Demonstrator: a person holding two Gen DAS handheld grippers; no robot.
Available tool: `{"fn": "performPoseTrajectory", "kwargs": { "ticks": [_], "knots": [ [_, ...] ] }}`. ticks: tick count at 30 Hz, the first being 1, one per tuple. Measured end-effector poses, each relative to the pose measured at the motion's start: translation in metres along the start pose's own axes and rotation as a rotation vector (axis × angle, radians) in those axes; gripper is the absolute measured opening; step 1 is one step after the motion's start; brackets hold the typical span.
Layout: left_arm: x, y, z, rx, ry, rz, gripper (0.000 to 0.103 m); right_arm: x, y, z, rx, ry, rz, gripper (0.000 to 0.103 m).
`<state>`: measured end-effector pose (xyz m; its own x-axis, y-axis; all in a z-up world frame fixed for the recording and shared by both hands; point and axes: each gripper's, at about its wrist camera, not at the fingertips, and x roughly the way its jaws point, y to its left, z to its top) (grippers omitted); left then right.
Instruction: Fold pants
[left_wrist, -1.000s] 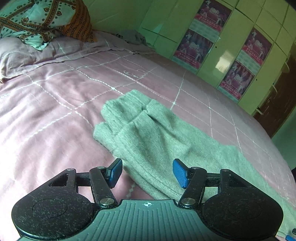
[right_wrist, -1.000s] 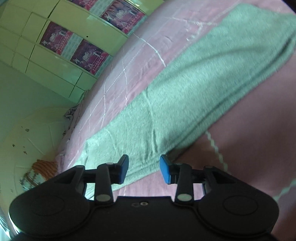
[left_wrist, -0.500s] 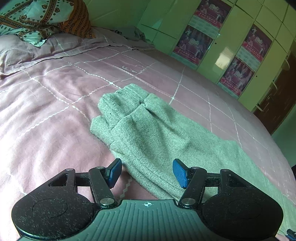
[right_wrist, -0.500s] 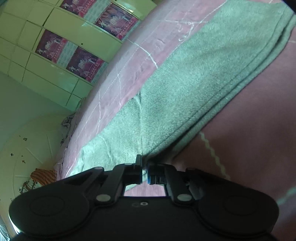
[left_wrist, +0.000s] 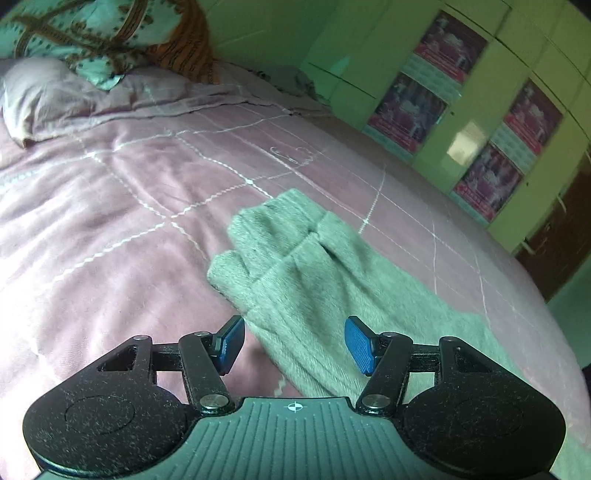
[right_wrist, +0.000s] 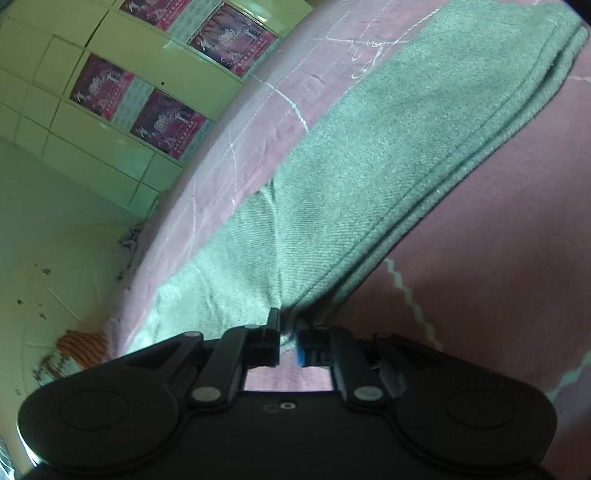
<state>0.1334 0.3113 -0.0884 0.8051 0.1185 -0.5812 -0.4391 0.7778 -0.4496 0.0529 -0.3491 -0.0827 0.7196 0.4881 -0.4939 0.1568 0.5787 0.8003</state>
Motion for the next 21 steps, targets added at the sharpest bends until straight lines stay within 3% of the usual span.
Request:
{"fn": "performPoseTrajectory", "kwargs": {
  "ticks": [1, 5, 7, 9, 14, 15, 16, 18, 21],
  "knots": [
    [0.003, 0.003, 0.003, -0.018, 0.004, -0.006, 0.051, -0.002, 0.001, -0.001, -0.008, -0.001, 0.005, 0.015],
    [0.024, 0.002, 0.018, 0.002, 0.015, 0.023, 0.045, -0.004, 0.002, -0.002, -0.031, -0.005, -0.003, 0.015],
    [0.036, -0.001, 0.023, 0.042, 0.060, 0.082, 0.026, -0.002, 0.004, -0.002, -0.040, -0.005, -0.008, 0.015],
    [0.025, 0.003, 0.029, 0.012, 0.012, 0.044, 0.018, 0.001, 0.005, -0.002, -0.050, -0.006, -0.014, 0.015],
    [0.027, 0.001, 0.025, 0.125, 0.065, 0.089, 0.021, 0.005, 0.003, 0.001, -0.020, -0.005, -0.014, 0.012],
    [0.021, 0.000, 0.027, 0.116, 0.050, 0.086, 0.021, 0.003, 0.001, 0.003, 0.003, -0.001, -0.010, 0.015],
    [0.012, -0.001, 0.028, 0.104, 0.016, 0.083, 0.021, -0.005, 0.000, 0.007, 0.016, -0.017, -0.013, 0.027],
    [-0.007, -0.006, 0.028, 0.091, -0.046, 0.064, 0.022, -0.034, 0.002, 0.015, 0.019, -0.124, -0.016, 0.045],
    [-0.015, -0.018, 0.027, 0.072, -0.073, -0.026, 0.022, -0.084, -0.016, 0.034, 0.044, -0.278, -0.073, 0.049]
  ]
}}
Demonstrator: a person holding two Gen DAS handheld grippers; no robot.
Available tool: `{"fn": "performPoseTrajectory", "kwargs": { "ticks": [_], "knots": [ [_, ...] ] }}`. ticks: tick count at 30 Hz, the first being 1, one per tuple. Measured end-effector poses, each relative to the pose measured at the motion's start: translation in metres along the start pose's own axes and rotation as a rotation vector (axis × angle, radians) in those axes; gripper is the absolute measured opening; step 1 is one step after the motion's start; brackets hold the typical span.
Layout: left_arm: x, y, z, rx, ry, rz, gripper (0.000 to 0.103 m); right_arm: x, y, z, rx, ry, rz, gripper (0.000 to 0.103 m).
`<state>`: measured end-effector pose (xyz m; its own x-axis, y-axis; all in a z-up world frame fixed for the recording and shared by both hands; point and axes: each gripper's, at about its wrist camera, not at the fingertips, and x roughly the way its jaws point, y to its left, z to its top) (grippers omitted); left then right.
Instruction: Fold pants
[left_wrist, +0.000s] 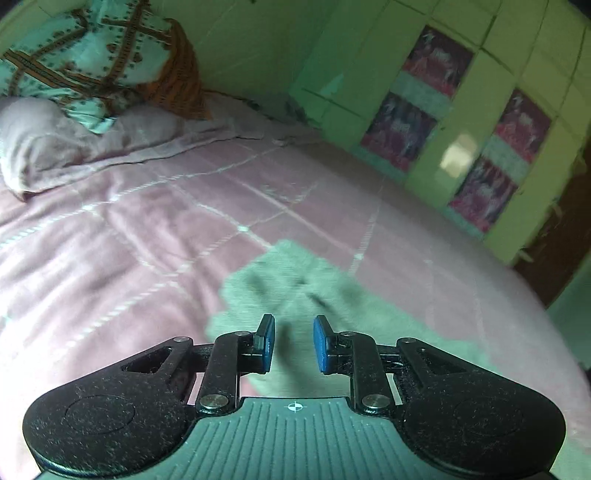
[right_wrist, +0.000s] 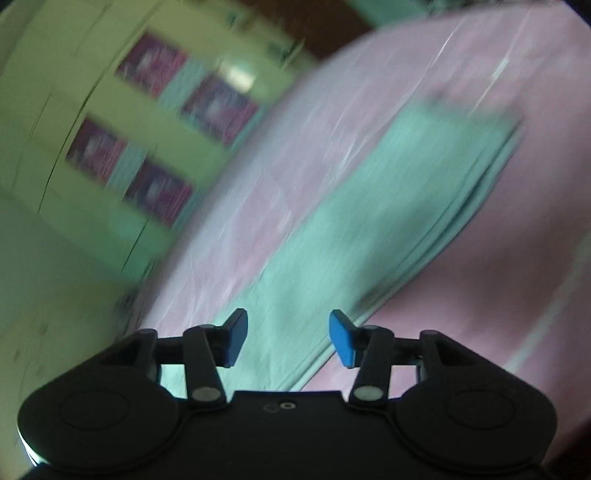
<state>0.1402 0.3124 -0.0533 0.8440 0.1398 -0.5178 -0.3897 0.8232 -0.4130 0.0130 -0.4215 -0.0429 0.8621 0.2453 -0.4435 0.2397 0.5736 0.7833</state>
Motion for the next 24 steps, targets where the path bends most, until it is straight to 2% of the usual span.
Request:
{"fn": "performPoseTrajectory", "kwargs": {
  "ticks": [3, 5, 7, 9, 11, 12, 13, 14, 15, 16, 18, 20, 22, 23, 24],
  "knots": [
    [0.017, -0.023, -0.009, 0.056, 0.061, -0.043, 0.022, -0.019, -0.040, 0.031, 0.086, -0.070, -0.118, 0.050],
    [0.031, -0.034, -0.023, 0.068, 0.123, -0.063, 0.022, -0.019, -0.065, 0.045, 0.169, -0.078, -0.122, 0.050],
    [0.049, -0.036, -0.040, 0.061, 0.217, -0.041, 0.022, -0.013, -0.079, 0.052, 0.216, -0.081, -0.133, 0.050],
    [0.048, -0.034, -0.055, 0.078, 0.172, -0.044, 0.022, -0.005, -0.086, 0.057, 0.227, -0.077, -0.123, 0.050],
    [0.047, -0.035, -0.057, 0.100, 0.162, -0.043, 0.022, 0.010, -0.085, 0.061, 0.213, -0.061, -0.130, 0.051],
    [0.046, -0.037, -0.057, 0.122, 0.165, -0.039, 0.022, 0.017, -0.083, 0.063, 0.191, -0.044, -0.128, 0.047],
    [0.046, -0.040, -0.057, 0.149, 0.165, -0.031, 0.022, 0.025, -0.079, 0.064, 0.161, -0.021, -0.123, 0.016],
    [0.045, -0.043, -0.056, 0.188, 0.160, -0.019, 0.022, 0.033, -0.076, 0.070, 0.113, 0.019, -0.112, 0.009],
    [0.044, -0.045, -0.057, 0.223, 0.153, -0.011, 0.022, 0.039, -0.066, 0.074, 0.041, 0.056, -0.114, 0.008],
    [0.044, -0.047, -0.059, 0.242, 0.146, -0.005, 0.022, 0.039, -0.049, 0.078, -0.059, 0.046, -0.127, 0.008],
    [0.042, -0.048, -0.059, 0.247, 0.136, 0.000, 0.022, 0.020, -0.026, 0.092, -0.132, -0.029, -0.029, 0.008],
    [0.041, -0.048, -0.059, 0.246, 0.133, 0.003, 0.022, 0.005, -0.014, 0.100, -0.178, -0.081, 0.011, 0.007],
    [0.043, -0.047, -0.058, 0.243, 0.140, -0.003, 0.022, 0.006, -0.024, 0.099, -0.216, -0.074, -0.029, 0.007],
    [0.043, -0.047, -0.057, 0.248, 0.144, -0.001, 0.022, 0.019, -0.044, 0.097, -0.181, -0.023, -0.096, 0.007],
    [0.044, -0.046, -0.055, 0.254, 0.150, -0.001, 0.022, 0.039, -0.073, 0.093, -0.083, 0.065, -0.172, 0.005]
  ]
}}
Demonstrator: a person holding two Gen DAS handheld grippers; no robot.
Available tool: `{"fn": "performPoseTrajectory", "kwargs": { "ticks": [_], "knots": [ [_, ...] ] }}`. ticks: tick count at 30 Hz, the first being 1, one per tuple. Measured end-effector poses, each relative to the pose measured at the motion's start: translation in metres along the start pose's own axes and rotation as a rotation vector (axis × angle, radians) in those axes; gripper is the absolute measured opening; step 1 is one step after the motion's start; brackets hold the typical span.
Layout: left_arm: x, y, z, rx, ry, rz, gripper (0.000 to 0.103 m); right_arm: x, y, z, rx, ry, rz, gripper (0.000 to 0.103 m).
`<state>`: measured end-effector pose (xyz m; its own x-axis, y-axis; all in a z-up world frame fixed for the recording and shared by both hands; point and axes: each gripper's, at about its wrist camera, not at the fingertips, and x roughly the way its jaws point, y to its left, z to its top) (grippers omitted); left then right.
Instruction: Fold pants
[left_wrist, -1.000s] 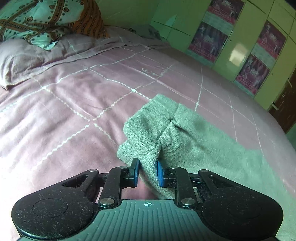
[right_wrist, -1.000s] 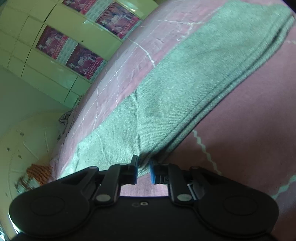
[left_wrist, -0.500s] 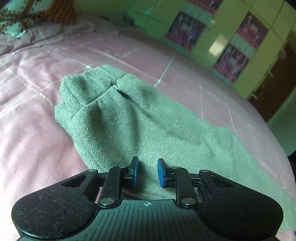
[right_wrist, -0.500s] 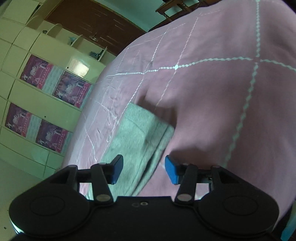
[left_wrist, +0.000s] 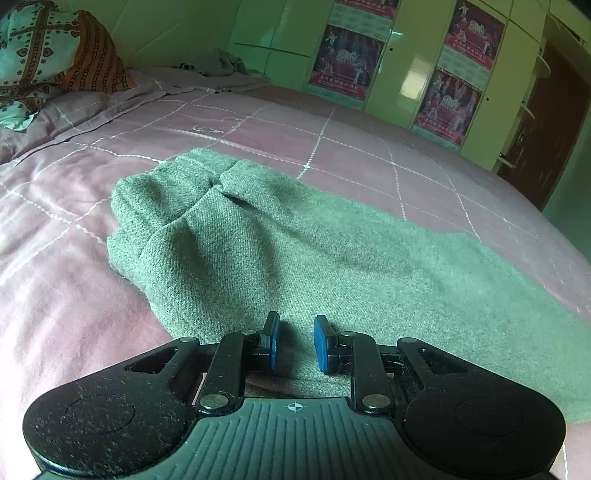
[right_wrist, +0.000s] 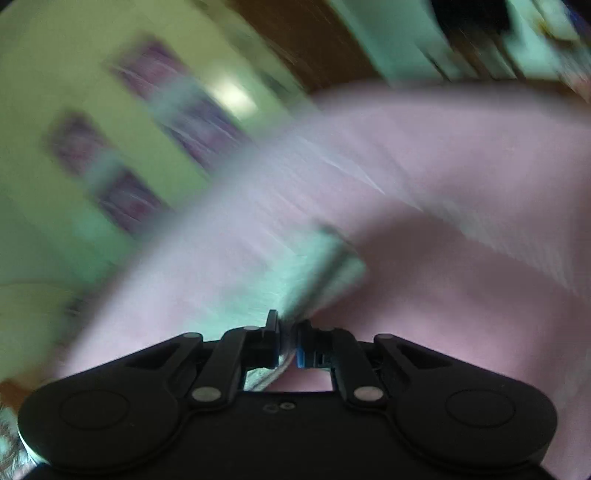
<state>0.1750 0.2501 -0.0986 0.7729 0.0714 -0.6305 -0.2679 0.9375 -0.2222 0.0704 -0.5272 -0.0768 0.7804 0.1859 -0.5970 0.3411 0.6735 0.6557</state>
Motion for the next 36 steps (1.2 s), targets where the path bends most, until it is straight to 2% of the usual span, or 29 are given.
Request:
{"fn": "performPoseTrajectory", "kwargs": {
  "ticks": [1, 4, 7, 9, 12, 16, 19, 21, 23, 26, 33, 36],
  "knots": [
    [0.000, 0.000, 0.001, 0.006, 0.006, -0.001, 0.022, 0.011, -0.015, -0.007, 0.049, 0.029, 0.009, 0.006],
    [0.002, 0.005, 0.003, 0.016, 0.012, -0.016, 0.022, 0.005, 0.003, -0.015, -0.005, -0.008, -0.001, 0.008],
    [-0.004, -0.001, 0.012, 0.016, 0.024, -0.016, 0.022, 0.007, 0.001, -0.013, 0.008, 0.009, 0.001, 0.007],
    [-0.010, -0.008, 0.014, 0.071, 0.010, -0.008, 0.022, 0.008, -0.004, -0.011, 0.048, 0.022, 0.016, 0.007],
    [-0.004, -0.007, 0.007, 0.137, 0.036, 0.020, 0.022, 0.007, -0.001, -0.010, 0.038, 0.024, -0.001, 0.008],
    [-0.007, -0.007, 0.002, 0.154, 0.008, 0.017, 0.022, 0.006, 0.009, -0.011, 0.059, 0.013, -0.039, 0.012],
    [-0.008, -0.007, 0.002, 0.157, 0.003, 0.011, 0.022, -0.005, 0.027, -0.009, -0.006, -0.029, -0.014, 0.009],
    [-0.008, -0.005, 0.002, 0.152, 0.002, 0.005, 0.022, -0.004, 0.024, -0.004, 0.030, -0.048, 0.001, 0.009],
    [-0.007, -0.005, 0.002, 0.146, 0.002, 0.004, 0.022, 0.008, 0.013, -0.003, 0.060, -0.007, -0.065, 0.007],
    [-0.008, -0.005, 0.001, 0.140, 0.000, 0.004, 0.022, 0.016, 0.010, -0.007, 0.086, 0.003, -0.082, 0.008],
    [-0.008, -0.004, 0.002, 0.120, -0.002, 0.001, 0.022, 0.020, 0.036, 0.000, -0.013, 0.021, -0.157, 0.010],
    [-0.013, 0.001, 0.004, 0.081, -0.013, -0.016, 0.022, 0.020, 0.041, 0.002, -0.029, 0.029, -0.179, 0.010]
  ]
}}
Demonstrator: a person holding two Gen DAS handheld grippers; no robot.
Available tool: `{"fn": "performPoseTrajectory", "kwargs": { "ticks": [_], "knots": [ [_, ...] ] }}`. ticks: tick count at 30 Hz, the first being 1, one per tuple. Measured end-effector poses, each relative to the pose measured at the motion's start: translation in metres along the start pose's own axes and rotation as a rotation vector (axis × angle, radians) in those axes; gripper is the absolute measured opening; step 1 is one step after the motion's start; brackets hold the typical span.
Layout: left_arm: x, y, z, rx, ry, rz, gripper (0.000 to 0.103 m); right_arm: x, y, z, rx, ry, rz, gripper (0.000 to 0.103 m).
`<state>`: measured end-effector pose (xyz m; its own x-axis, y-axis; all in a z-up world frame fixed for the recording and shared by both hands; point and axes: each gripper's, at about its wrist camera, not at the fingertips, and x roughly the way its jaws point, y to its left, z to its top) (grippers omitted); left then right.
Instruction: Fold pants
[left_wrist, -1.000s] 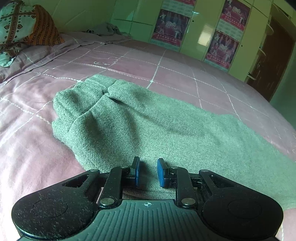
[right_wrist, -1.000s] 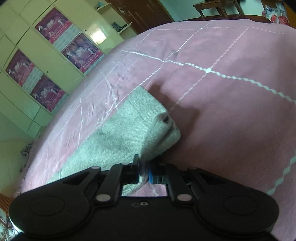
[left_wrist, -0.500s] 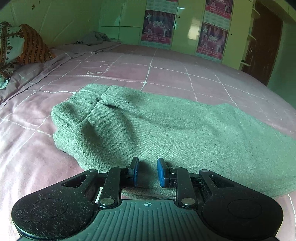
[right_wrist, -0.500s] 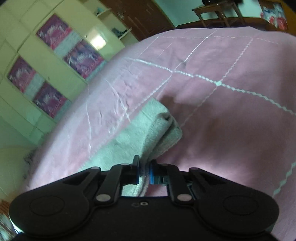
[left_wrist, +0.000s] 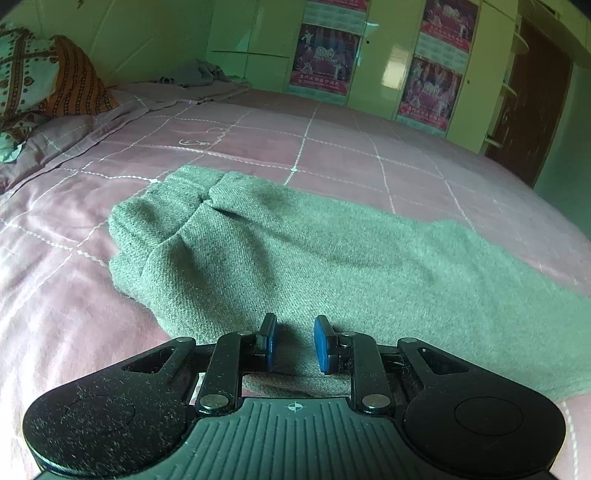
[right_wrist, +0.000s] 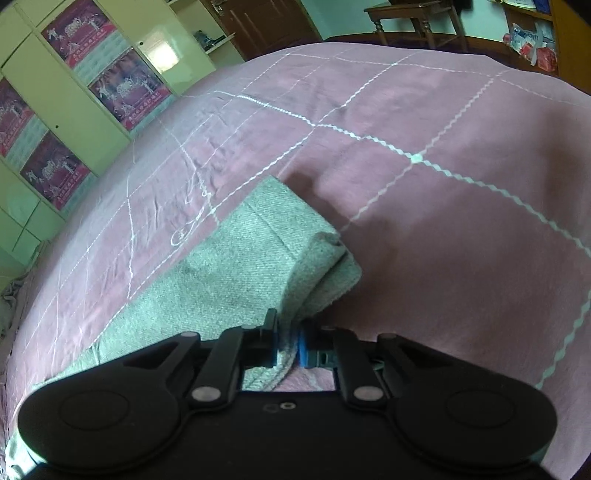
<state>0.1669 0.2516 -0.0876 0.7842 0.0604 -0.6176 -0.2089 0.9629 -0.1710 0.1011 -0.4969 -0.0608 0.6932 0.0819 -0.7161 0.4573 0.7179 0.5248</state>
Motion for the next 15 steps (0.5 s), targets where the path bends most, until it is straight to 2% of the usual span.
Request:
{"fn": "performPoseTrajectory", "kwargs": {
  "ticks": [5, 7, 9, 10, 11, 13, 15],
  "knots": [
    [-0.008, 0.015, 0.003, -0.080, -0.025, 0.041, 0.022, -0.010, 0.017, 0.000, -0.038, -0.038, -0.027, 0.009],
    [-0.010, 0.021, 0.004, -0.121, -0.030, 0.033, 0.022, -0.018, 0.041, 0.000, -0.101, -0.076, 0.019, 0.009],
    [-0.010, 0.023, 0.004, -0.136, -0.021, 0.001, 0.024, -0.026, 0.080, -0.002, -0.175, -0.107, 0.074, 0.009],
    [-0.008, 0.023, 0.004, -0.138, -0.006, -0.023, 0.034, -0.029, 0.102, -0.004, -0.209, -0.117, 0.112, 0.009],
    [-0.007, 0.021, 0.003, -0.131, -0.002, -0.036, 0.040, -0.031, 0.126, -0.008, -0.245, -0.124, 0.153, 0.009],
    [-0.010, 0.015, 0.003, -0.085, -0.008, -0.021, 0.040, -0.030, 0.176, -0.023, -0.328, -0.122, 0.230, 0.009],
    [-0.018, 0.009, 0.003, -0.024, -0.025, 0.027, 0.041, -0.024, 0.225, -0.049, -0.419, -0.097, 0.292, 0.009]
  ]
}}
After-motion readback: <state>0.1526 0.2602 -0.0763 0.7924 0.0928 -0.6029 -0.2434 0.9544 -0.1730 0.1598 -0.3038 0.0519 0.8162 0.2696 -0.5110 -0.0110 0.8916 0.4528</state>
